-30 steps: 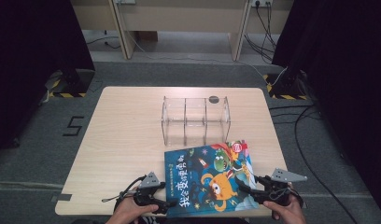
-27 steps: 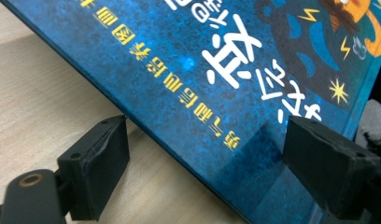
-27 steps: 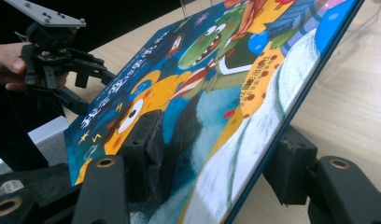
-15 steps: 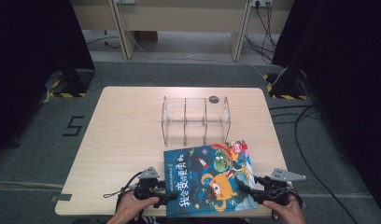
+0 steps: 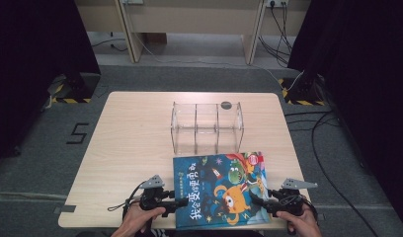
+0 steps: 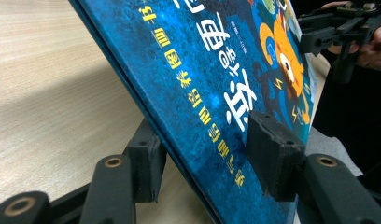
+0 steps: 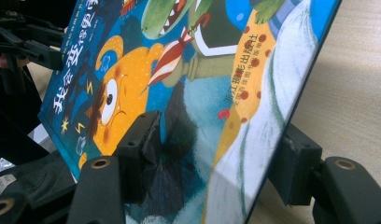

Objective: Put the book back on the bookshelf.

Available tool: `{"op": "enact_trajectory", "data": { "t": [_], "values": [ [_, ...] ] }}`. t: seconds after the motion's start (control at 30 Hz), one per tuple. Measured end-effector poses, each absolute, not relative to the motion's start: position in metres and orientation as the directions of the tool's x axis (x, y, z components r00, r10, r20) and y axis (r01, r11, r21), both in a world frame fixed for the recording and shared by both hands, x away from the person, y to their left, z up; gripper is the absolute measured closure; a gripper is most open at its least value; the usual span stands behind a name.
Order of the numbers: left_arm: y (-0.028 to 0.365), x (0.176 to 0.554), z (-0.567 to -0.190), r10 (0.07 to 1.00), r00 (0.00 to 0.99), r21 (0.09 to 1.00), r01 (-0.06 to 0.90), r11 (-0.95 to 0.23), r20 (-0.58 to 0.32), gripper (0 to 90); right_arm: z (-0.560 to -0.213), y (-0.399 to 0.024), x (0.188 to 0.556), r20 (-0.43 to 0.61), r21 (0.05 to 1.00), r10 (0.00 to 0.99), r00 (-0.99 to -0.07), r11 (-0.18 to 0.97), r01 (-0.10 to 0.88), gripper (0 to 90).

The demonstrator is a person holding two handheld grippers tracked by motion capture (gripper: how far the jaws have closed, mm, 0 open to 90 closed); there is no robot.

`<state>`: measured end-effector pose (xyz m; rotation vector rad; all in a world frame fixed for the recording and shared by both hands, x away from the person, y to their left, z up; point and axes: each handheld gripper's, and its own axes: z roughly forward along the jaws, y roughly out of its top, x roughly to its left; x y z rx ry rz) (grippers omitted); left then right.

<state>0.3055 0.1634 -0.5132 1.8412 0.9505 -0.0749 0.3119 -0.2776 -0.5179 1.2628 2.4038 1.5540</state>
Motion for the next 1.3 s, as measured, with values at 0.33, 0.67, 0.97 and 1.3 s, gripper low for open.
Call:
{"op": "enact_trajectory", "data": {
  "t": [0.33,0.67,0.97,1.3],
  "values": [
    [0.167,0.304,-0.505,0.491,0.708,0.787,0.613,-0.071,-0.508,57.6,-0.518,-0.28,0.312,0.436,0.759,0.604,-0.667,0.151,0.634,38.0],
    [0.165,0.292,-0.499,0.511,0.669,0.761,0.648,-0.044,-0.54,57.4,-0.521,-0.275,0.314,0.479,0.693,0.627,-0.614,0.159,0.703,31.6],
    [0.164,0.285,-0.488,0.51,0.66,0.767,0.641,-0.002,-0.551,57.5,-0.52,-0.281,0.313,0.456,0.693,0.678,-0.576,0.135,0.708,28.0],
    [0.167,0.279,-0.478,0.541,0.632,0.762,0.648,0.023,-0.554,56.9,-0.502,-0.277,0.302,0.316,0.771,0.753,-0.577,0.15,0.618,24.7]
  ]
}}
